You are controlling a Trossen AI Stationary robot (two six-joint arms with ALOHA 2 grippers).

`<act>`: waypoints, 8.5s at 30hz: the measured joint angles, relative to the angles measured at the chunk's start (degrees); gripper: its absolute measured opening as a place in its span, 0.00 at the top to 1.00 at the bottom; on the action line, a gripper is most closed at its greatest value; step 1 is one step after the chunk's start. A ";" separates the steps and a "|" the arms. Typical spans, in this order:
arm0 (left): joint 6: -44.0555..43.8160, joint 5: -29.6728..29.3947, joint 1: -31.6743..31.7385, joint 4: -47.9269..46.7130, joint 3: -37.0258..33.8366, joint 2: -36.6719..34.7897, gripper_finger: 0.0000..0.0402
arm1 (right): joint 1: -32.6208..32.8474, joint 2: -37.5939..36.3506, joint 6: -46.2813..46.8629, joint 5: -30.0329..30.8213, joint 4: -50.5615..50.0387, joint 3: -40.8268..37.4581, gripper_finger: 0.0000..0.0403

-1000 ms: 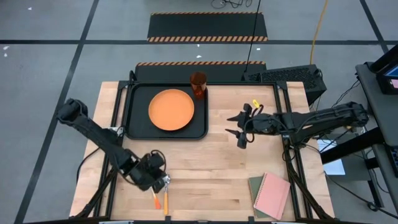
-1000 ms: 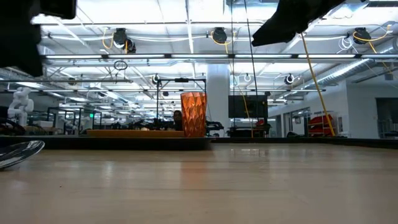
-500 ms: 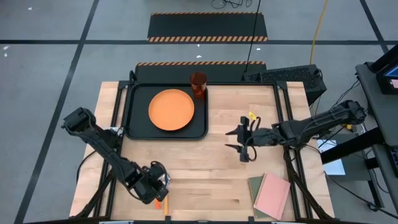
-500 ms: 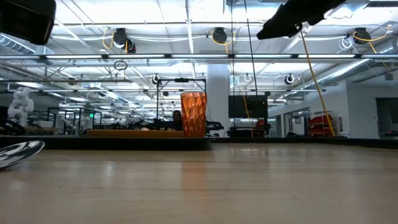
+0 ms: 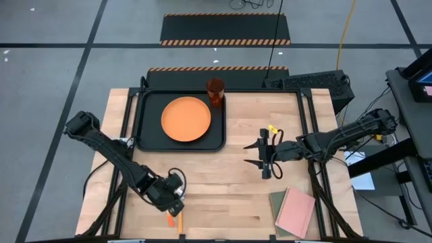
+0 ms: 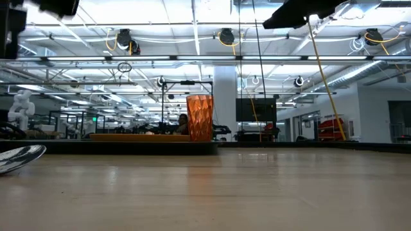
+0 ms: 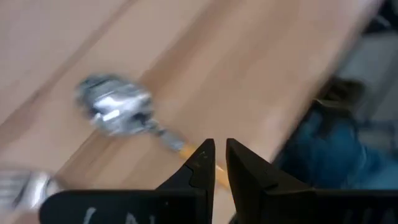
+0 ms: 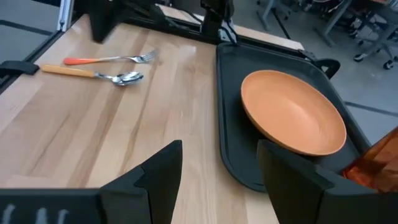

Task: Pick and place plate/cup/fork/spoon on tray
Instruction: Put the orange fork on the black serving tray to the left of the orange plate

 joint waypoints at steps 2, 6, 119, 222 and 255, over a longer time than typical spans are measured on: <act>6.19 0.50 0.25 3.13 0.09 0.04 0.90 | 0.00 0.00 -1.15 0.02 1.21 -1.27 0.50; -4.60 5.28 2.20 1.62 0.02 0.04 0.90 | 0.00 0.03 -4.73 0.00 6.03 -4.30 0.50; -61.01 7.40 -6.46 -26.70 12.50 18.40 0.60 | 0.83 0.02 -5.30 -13.53 10.87 -14.59 0.50; -48.32 3.19 4.04 -35.16 10.58 18.05 0.94 | 0.39 0.02 -9.84 -13.25 13.26 -14.62 0.50; -9.58 -23.27 44.50 -60.17 10.77 0.28 0.94 | -17.22 0.00 -31.13 -13.28 22.86 -14.62 0.50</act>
